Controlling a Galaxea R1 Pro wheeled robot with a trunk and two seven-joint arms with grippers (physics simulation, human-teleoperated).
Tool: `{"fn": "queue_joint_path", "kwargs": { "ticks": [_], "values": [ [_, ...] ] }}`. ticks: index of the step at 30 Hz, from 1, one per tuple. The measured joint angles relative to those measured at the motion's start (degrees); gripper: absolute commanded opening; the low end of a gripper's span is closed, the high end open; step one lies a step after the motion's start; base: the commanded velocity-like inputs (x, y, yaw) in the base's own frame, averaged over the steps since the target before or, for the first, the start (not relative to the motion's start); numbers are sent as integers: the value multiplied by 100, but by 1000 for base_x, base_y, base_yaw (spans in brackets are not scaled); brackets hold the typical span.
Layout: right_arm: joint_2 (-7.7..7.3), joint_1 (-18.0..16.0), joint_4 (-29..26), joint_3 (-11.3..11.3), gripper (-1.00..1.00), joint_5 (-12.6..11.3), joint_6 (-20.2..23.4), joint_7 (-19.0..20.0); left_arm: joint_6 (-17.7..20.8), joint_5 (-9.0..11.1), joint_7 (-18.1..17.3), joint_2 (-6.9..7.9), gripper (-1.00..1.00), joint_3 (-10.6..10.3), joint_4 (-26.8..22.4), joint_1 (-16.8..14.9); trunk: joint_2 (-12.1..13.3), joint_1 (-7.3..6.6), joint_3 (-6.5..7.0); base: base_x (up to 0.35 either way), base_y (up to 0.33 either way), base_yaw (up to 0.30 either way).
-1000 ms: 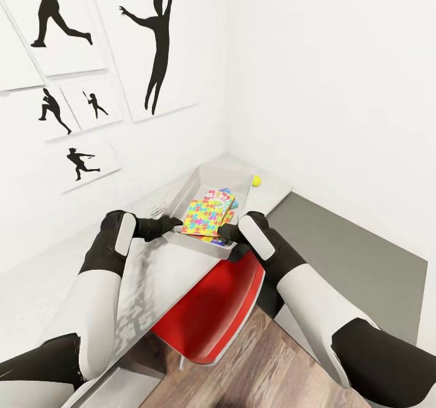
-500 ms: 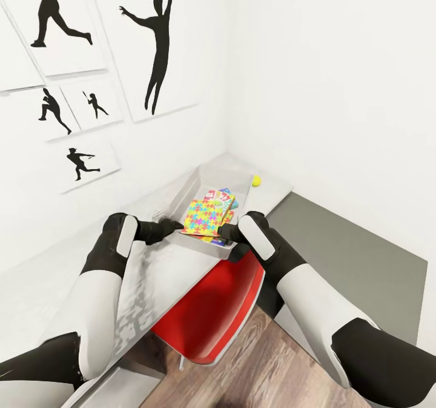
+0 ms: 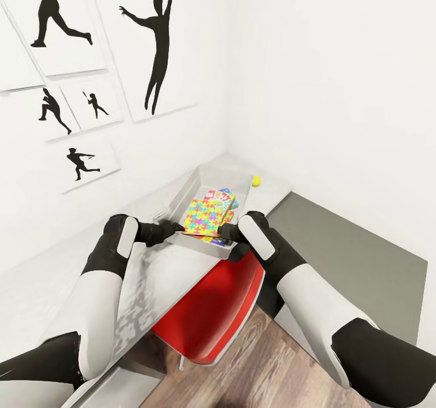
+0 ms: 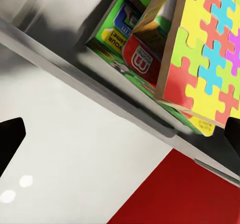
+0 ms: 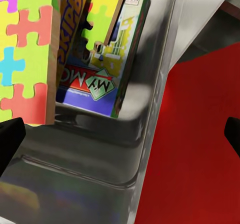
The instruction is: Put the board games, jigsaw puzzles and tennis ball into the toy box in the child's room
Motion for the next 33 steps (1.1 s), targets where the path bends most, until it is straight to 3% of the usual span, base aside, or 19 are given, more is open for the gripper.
{"fn": "queue_joint_path", "kwargs": {
  "ticks": [32,33],
  "values": [
    [0,0,-1,0,100,-6,3,0,0,-46,0,-14,100,-67,-14,0,0,0,0,0,0,0],
    [0,0,-1,0,-100,-6,3,0,0,-47,0,-16,100,-68,-15,0,0,0,0,0,0,0]
  ]
}}
